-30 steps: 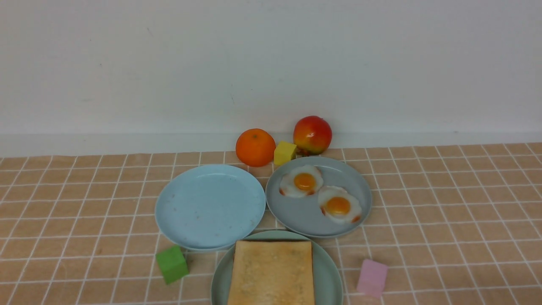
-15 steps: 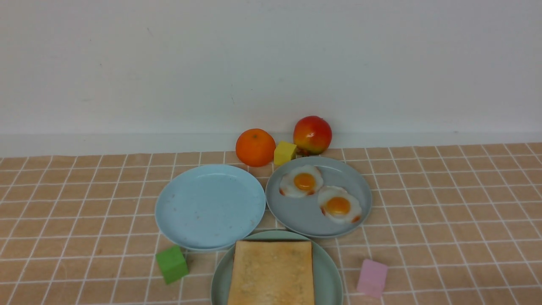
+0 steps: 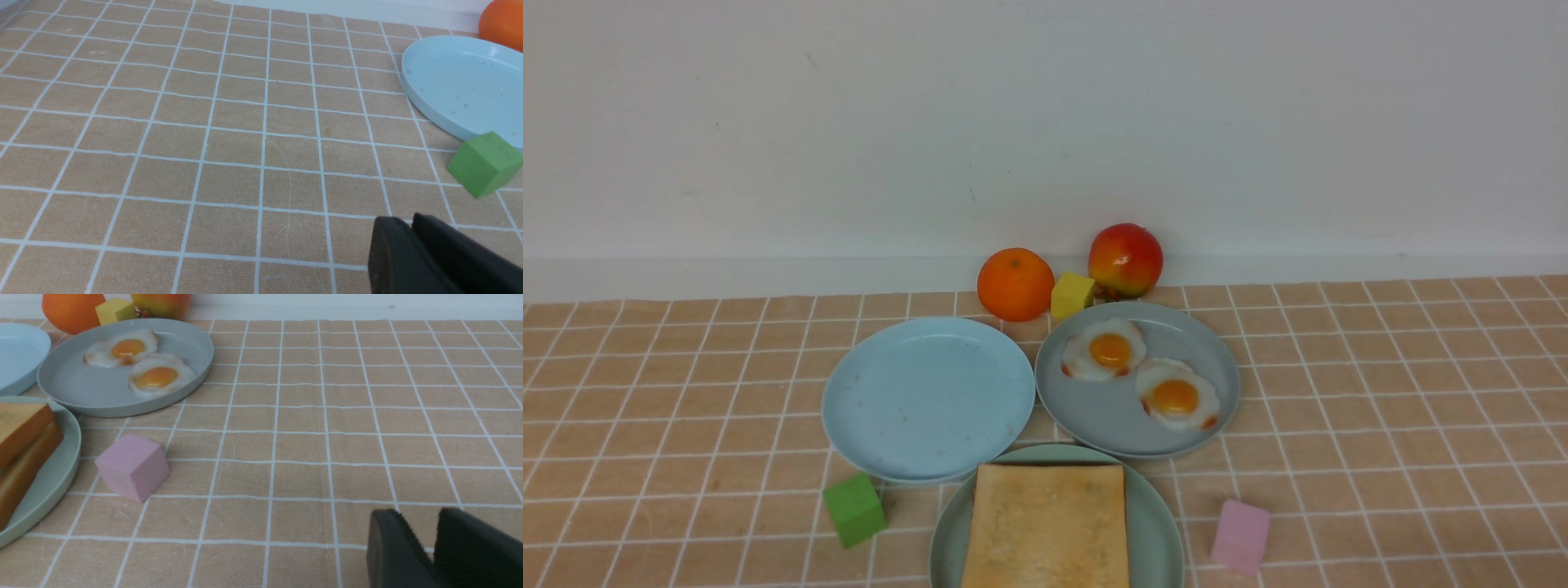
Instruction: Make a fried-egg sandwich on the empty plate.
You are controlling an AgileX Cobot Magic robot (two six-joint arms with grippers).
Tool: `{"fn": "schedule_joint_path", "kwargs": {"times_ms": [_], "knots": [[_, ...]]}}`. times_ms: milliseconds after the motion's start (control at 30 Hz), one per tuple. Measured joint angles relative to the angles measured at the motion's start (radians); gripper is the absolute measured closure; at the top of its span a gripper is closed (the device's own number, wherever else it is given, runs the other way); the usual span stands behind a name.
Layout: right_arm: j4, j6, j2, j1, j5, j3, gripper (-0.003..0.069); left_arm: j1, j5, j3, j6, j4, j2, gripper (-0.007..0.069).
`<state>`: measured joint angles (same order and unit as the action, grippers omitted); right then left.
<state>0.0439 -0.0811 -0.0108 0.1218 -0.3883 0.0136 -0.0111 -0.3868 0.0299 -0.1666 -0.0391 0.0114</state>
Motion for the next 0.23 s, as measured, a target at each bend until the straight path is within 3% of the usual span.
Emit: {"fn": "schedule_joint_path", "kwargs": {"times_ms": [233], "knots": [[0.000, 0.000, 0.000, 0.000, 0.000, 0.000, 0.0458, 0.000, 0.000, 0.000, 0.000, 0.000, 0.000, 0.0550]]}}
